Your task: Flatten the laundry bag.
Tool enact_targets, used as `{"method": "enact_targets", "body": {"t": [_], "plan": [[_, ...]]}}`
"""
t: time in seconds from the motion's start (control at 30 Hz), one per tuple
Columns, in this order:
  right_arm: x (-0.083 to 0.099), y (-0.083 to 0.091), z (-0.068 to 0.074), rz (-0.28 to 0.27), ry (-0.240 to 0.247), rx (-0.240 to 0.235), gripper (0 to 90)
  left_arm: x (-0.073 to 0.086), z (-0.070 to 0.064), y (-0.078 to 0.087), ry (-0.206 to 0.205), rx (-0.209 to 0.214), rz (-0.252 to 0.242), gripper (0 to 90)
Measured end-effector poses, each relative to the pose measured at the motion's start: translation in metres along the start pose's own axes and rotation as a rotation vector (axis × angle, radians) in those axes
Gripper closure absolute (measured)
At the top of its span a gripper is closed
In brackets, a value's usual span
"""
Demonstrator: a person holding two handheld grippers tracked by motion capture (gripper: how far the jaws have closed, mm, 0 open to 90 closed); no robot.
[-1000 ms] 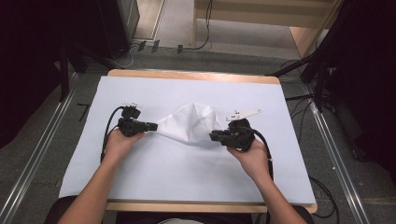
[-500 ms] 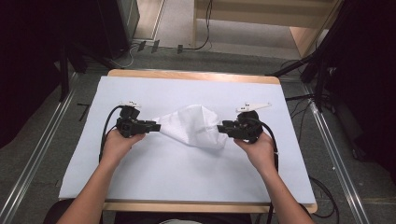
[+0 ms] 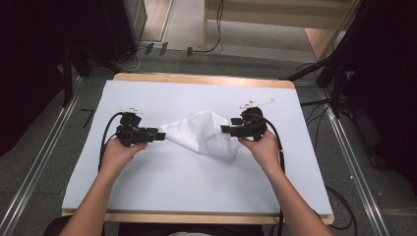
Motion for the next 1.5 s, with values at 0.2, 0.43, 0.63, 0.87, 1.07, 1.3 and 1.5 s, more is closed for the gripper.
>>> {"method": "enact_targets", "body": {"t": [0.2, 0.43, 0.63, 0.87, 1.07, 1.3, 1.5], "plan": [[0.004, -0.025, 0.006, 0.069, 0.010, -0.032, 51.0, 0.005, 0.005, 0.007, 0.010, -0.030, 0.000, 47.7], [0.007, -0.030, 0.014, 0.128, 0.060, -0.085, 86.4, 0.009, 0.008, 0.016, 0.028, -0.054, -0.014, 47.4], [0.002, -0.020, 0.020, 0.095, 0.081, -0.104, 89.4, 0.008, 0.007, 0.023, 0.026, -0.077, -0.024, 46.7], [0.000, -0.001, 0.034, 0.021, 0.116, -0.128, 89.4, 0.005, 0.005, 0.033, 0.027, -0.079, -0.045, 46.1], [0.005, 0.009, 0.055, -0.009, 0.167, -0.156, 89.3, -0.001, 0.003, 0.041, 0.014, -0.078, -0.067, 46.0], [0.015, 0.015, 0.080, -0.022, 0.211, -0.194, 89.3, -0.007, 0.002, 0.040, 0.006, -0.073, -0.072, 45.9], [0.027, 0.019, 0.098, -0.011, 0.227, -0.229, 89.1, -0.013, 0.000, 0.036, -0.014, -0.066, -0.067, 45.9]]}}
Point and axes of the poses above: each handheld gripper's, and its own axes: y roughly backward along the jaws, x roughly out of its underside, z roughly to its left, the point moved 3 cm from there along -y, roughly forward along the jaws, and after that the axes turned 15 degrees about x, right-handed, at the moved point
